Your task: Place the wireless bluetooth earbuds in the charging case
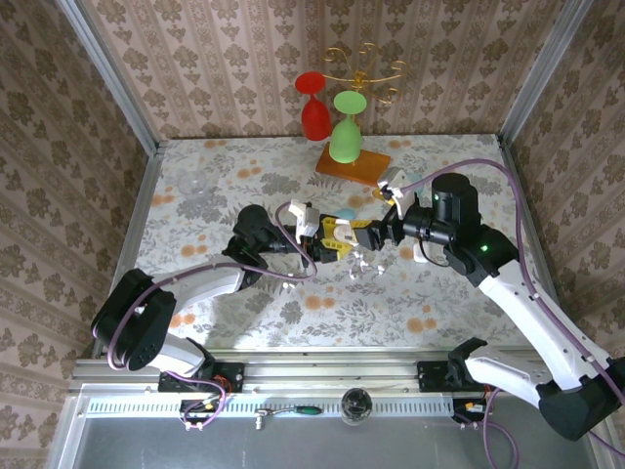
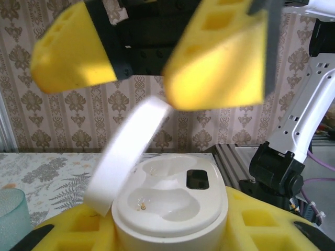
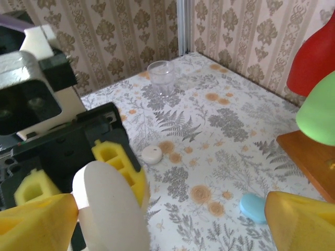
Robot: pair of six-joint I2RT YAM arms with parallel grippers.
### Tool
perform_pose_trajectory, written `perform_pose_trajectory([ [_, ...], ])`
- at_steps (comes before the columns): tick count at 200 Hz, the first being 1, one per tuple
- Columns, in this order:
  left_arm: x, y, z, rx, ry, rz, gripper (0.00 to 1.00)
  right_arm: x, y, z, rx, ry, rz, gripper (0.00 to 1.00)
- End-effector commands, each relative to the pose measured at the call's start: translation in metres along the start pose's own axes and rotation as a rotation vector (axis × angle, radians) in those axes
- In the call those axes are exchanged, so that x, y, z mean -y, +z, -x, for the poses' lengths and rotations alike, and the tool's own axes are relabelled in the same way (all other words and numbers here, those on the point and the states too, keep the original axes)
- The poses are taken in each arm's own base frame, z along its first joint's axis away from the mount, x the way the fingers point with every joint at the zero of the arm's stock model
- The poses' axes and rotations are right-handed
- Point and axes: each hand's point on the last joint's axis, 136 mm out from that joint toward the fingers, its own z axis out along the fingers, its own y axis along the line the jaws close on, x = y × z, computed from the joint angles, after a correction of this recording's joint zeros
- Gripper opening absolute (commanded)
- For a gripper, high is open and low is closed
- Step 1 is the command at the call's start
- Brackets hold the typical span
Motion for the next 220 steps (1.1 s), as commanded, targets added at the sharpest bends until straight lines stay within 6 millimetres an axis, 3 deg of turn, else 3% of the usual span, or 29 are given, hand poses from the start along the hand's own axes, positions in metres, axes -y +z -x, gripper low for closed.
perform_pose_trajectory([
  [1,0.021,0.002,0.019,0.049,0.080,-0.099,0.34,0.017,0.009,-0.005,-0.015,0.047,-0.053,0.89],
  [46,0.020,0.003,0.022,0.057,0.087,-0.096,0.34,-0.007,0.014,-0.013,-0.052,0.021,0.105,0.81],
  [103,0.018,0.003,0.021,0.060,0.078,-0.095,0.34,-0.015,0.015,-0.018,-0.073,0.035,0.163,0.73],
  [128,0.018,0.002,0.022,0.061,0.083,-0.093,0.34,-0.019,0.013,-0.016,-0.060,0.037,0.187,0.63],
  [156,0.016,0.001,0.020,0.056,0.080,-0.088,0.34,-0.020,0.008,-0.011,-0.038,0.036,0.191,0.68],
  [168,0.016,0.000,0.019,0.055,0.076,-0.090,0.34,-0.021,0.006,-0.008,-0.020,0.042,0.192,0.61],
  [182,0.016,0.001,0.019,0.054,0.071,-0.096,0.34,-0.024,0.005,-0.006,-0.011,0.043,0.211,0.45],
  [220,0.015,0.001,0.022,0.062,0.059,-0.097,0.34,-0.029,0.005,-0.009,-0.003,-0.027,0.245,0.13],
])
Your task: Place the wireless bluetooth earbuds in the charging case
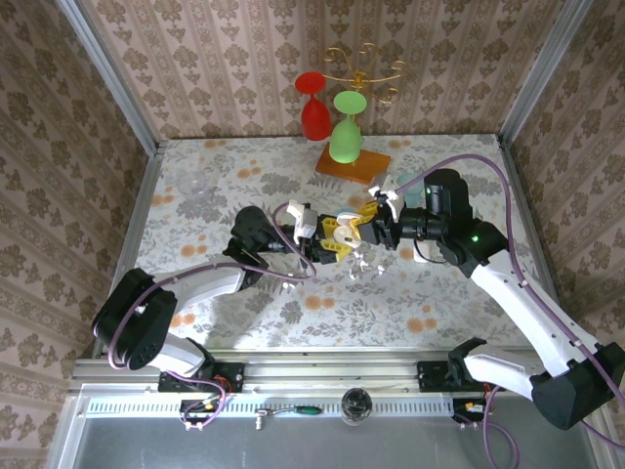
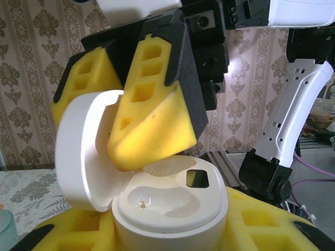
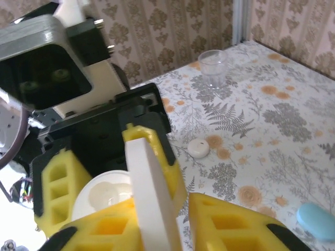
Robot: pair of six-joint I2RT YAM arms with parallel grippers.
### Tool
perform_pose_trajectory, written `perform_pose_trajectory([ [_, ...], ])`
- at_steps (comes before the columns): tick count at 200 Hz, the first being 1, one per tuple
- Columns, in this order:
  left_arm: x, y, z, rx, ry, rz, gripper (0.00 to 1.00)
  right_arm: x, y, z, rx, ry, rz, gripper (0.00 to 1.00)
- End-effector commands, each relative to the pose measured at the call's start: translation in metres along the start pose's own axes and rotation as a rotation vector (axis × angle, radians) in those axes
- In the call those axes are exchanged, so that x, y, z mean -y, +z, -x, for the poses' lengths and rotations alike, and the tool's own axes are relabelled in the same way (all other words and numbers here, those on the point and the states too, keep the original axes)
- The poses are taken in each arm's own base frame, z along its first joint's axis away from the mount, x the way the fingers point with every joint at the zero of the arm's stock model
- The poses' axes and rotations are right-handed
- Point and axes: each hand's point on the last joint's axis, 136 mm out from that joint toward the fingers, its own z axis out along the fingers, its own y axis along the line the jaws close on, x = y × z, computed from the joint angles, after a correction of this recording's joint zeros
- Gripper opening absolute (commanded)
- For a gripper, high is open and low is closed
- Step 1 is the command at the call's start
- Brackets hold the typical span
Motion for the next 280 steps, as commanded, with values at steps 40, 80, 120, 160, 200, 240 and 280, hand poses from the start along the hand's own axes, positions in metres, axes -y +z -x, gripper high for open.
perform_pose_trajectory([
  [40,0.007,0.002,0.013,0.031,0.031,-0.054,0.34,-0.003,-0.005,0.005,0.041,-0.107,0.001,0.00],
  [80,0.002,0.002,0.012,0.033,0.010,-0.027,0.48,-0.001,-0.007,0.010,0.065,-0.162,-0.054,0.00],
  [120,-0.002,0.003,0.013,0.043,-0.011,-0.022,0.58,0.001,-0.008,0.009,0.062,-0.174,-0.083,0.00],
  [160,-0.009,0.005,0.016,0.061,-0.052,-0.009,0.61,0.002,-0.007,0.008,0.056,-0.192,-0.108,0.00],
  [200,-0.009,0.005,0.018,0.069,-0.054,-0.011,0.56,0.005,-0.005,0.005,0.044,-0.196,-0.121,0.00],
  [240,-0.008,0.005,0.019,0.071,-0.055,-0.010,0.54,0.006,-0.004,0.005,0.044,-0.198,-0.127,0.00],
  [280,-0.009,0.007,0.018,0.068,-0.061,-0.013,0.46,0.006,-0.003,0.002,0.036,-0.195,-0.125,0.00],
])
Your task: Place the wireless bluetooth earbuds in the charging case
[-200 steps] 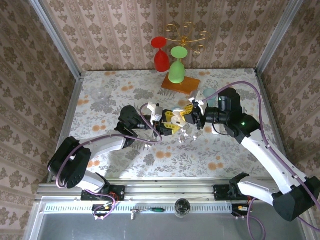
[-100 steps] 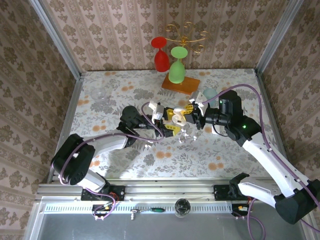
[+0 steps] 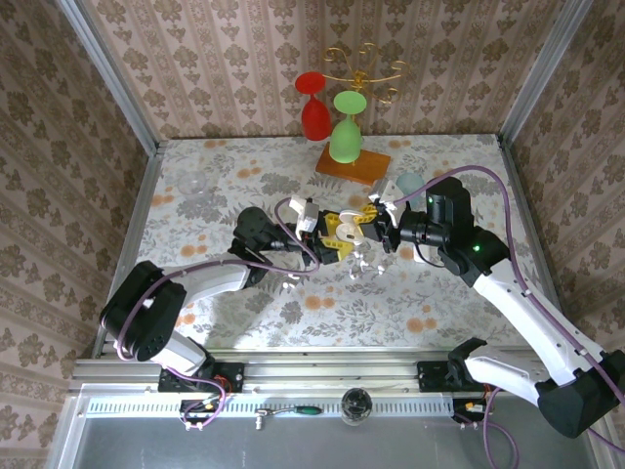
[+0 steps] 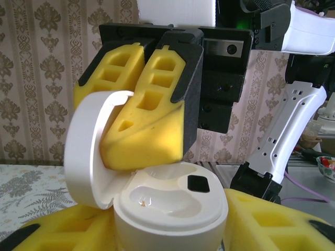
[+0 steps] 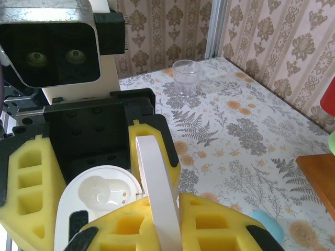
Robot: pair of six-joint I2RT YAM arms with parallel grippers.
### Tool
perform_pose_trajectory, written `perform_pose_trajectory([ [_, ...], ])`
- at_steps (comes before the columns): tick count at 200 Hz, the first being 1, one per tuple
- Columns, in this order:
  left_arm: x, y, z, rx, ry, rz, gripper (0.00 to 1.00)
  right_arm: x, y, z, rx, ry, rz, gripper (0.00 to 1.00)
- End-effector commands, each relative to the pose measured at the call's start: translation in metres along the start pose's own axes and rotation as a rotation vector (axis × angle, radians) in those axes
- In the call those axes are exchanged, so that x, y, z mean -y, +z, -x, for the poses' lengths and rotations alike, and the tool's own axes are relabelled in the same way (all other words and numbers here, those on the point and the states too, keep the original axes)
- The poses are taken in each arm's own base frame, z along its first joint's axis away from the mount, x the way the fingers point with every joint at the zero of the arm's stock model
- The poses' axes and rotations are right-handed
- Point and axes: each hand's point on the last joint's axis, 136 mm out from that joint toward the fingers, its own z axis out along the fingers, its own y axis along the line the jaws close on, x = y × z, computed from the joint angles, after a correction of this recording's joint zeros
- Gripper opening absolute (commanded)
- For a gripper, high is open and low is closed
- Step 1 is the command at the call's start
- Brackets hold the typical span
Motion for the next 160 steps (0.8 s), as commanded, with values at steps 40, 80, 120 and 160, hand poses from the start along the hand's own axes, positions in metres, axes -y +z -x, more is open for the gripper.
perform_pose_trajectory([
  [40,-0.001,0.003,0.015,0.032,0.037,-0.016,0.39,0.000,-0.002,0.003,0.015,-0.032,-0.019,0.00],
  [80,-0.002,0.001,0.011,0.031,0.044,-0.004,0.34,0.000,-0.008,0.014,0.050,-0.017,-0.031,0.42],
  [120,-0.014,-0.011,0.008,0.039,0.049,0.051,0.31,-0.012,-0.023,0.023,0.115,-0.013,-0.001,0.81],
  [160,-0.020,-0.024,0.011,0.052,0.075,0.106,0.31,-0.017,-0.042,0.012,0.197,0.040,-0.028,0.88],
])
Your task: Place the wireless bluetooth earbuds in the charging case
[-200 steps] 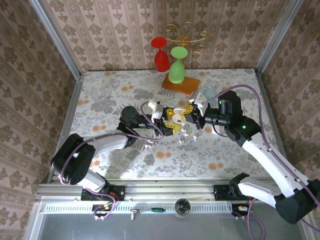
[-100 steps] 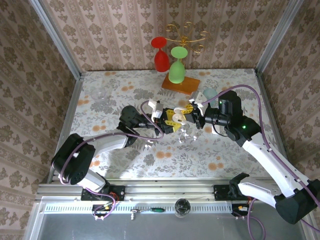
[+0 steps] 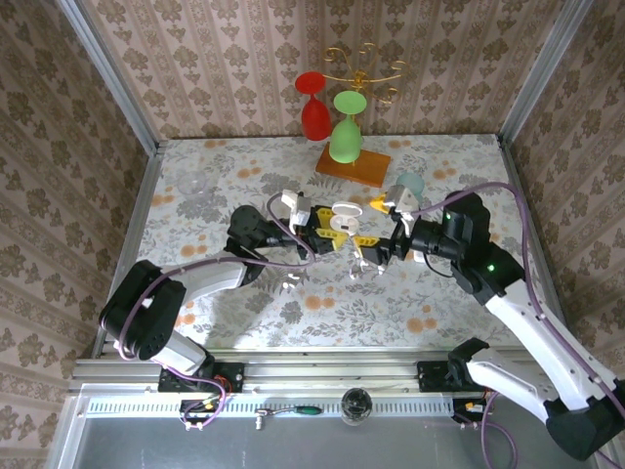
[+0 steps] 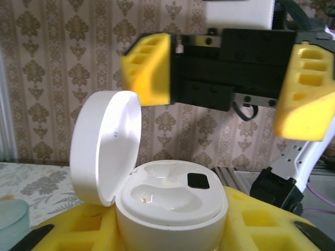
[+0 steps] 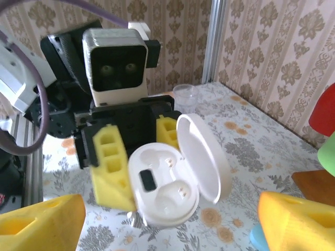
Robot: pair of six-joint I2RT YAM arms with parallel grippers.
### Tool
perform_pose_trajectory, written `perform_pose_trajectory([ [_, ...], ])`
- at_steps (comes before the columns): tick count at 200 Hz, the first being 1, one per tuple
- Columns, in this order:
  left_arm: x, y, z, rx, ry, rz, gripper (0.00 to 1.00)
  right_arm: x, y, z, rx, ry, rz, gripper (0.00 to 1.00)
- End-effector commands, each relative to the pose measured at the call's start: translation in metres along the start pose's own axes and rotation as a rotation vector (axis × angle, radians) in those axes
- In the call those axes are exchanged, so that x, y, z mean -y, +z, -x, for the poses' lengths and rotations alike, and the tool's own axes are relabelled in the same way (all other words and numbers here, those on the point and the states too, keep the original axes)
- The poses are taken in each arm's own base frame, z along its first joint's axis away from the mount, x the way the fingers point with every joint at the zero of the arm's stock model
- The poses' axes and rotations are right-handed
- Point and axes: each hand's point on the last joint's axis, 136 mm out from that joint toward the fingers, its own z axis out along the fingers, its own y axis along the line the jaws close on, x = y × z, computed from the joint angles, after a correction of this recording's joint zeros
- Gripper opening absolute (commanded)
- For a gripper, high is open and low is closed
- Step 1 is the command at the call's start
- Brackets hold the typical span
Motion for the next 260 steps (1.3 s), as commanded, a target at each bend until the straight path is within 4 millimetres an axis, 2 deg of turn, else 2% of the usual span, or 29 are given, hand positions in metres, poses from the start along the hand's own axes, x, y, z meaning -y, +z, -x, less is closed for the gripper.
perform_pose_trajectory([
  [1,-0.001,-0.008,0.007,0.028,0.054,0.024,0.31,-0.004,-0.011,0.003,0.073,0.035,-0.002,0.89],
  [9,-0.003,-0.010,0.007,0.029,0.056,0.034,0.31,-0.002,-0.016,0.000,0.086,0.058,-0.019,0.89],
  [34,-0.005,-0.019,0.007,0.029,0.065,0.058,0.31,0.012,-0.019,-0.027,0.054,0.156,-0.099,0.90],
  [44,-0.006,-0.023,0.007,0.029,0.072,0.069,0.31,0.017,-0.018,-0.040,0.038,0.207,-0.123,0.93],
  [78,-0.009,-0.035,0.011,0.033,0.085,0.105,0.31,0.039,-0.011,-0.081,-0.049,0.388,-0.244,0.93],
  [90,-0.010,-0.038,0.011,0.034,0.086,0.114,0.31,0.052,-0.008,-0.101,-0.095,0.485,-0.319,0.91],
  [125,-0.011,-0.044,0.013,0.034,0.091,0.126,0.31,0.071,0.002,-0.156,-0.248,0.705,-0.447,0.85],
  [164,-0.010,-0.049,0.014,0.033,0.096,0.139,0.31,0.075,0.020,-0.200,-0.395,0.817,-0.472,0.76],
  [190,-0.011,-0.052,0.013,0.029,0.094,0.151,0.31,0.070,0.034,-0.227,-0.520,0.833,-0.485,0.74],
  [218,-0.013,-0.058,0.010,0.028,0.096,0.176,0.31,0.065,0.050,-0.245,-0.606,0.821,-0.503,0.69],
  [224,-0.014,-0.060,0.009,0.026,0.095,0.184,0.31,0.064,0.054,-0.243,-0.604,0.822,-0.492,0.67],
  [229,-0.015,-0.061,0.009,0.027,0.096,0.187,0.31,0.063,0.057,-0.253,-0.638,0.834,-0.490,0.66],
  [260,-0.018,-0.075,0.009,0.028,0.101,0.232,0.31,0.060,0.068,-0.262,-0.714,0.811,-0.486,0.60],
])
